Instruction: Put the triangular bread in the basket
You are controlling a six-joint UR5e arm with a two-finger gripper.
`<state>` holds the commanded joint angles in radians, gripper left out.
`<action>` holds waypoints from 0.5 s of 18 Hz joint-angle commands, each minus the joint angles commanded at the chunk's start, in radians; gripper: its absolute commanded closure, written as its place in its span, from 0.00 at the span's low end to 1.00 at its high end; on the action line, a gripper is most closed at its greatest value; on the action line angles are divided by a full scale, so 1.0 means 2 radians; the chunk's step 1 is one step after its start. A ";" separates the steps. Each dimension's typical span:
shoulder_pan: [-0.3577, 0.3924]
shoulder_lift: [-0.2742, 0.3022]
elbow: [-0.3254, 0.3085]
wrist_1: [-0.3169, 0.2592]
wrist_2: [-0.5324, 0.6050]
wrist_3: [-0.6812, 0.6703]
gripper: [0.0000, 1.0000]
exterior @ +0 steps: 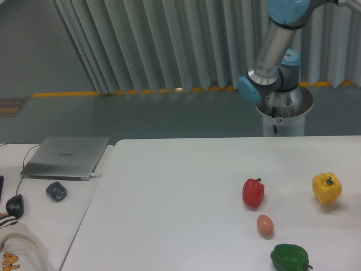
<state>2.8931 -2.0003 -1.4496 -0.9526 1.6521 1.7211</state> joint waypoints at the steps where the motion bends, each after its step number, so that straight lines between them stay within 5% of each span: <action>1: -0.002 0.000 0.000 -0.001 0.000 0.000 0.00; 9: -0.041 0.016 0.003 -0.015 0.011 -0.003 0.00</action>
<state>2.8104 -1.9682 -1.4434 -0.9832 1.6736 1.7150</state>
